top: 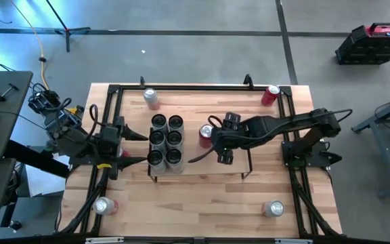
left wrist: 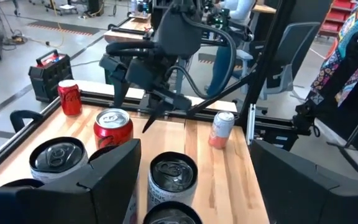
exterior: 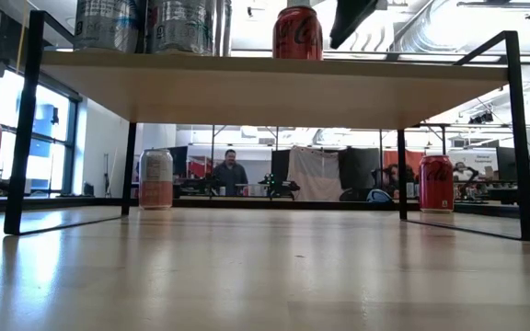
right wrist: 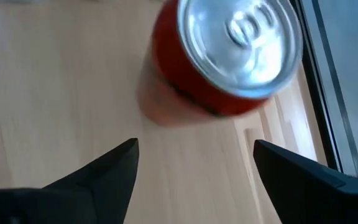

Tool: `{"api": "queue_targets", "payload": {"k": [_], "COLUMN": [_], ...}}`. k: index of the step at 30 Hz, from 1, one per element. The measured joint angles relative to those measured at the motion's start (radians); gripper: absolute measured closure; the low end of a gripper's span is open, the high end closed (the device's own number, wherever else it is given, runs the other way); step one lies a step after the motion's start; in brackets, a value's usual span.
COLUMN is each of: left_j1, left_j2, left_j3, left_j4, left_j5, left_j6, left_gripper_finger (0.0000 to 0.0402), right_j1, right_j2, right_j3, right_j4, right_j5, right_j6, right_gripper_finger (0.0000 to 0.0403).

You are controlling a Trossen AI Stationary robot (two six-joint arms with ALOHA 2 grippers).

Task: Place canned beverage on shelf
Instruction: Put the bottom right red soda can on the shelf

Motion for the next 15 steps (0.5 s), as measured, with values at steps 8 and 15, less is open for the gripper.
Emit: {"api": "queue_targets", "payload": {"k": [8,15], "left_j1": [0.000,0.000], "left_j2": [0.016,0.027], "left_j3": [0.000,0.000], "left_j4": [0.000,0.000], "left_j5": [-0.012,-0.013], "left_j6": [0.000,0.002], "left_gripper_finger": [0.0108,0.0108], "right_j1": [-0.001,-0.014], "right_j2": [0.001,0.001], "right_j3": [-0.010,-0.009], "right_j4": [0.059,0.100], "right_j5": [0.001,0.001], "right_j6": [-0.041,-0.057], "right_gripper_finger": [0.0152,0.0185]}}
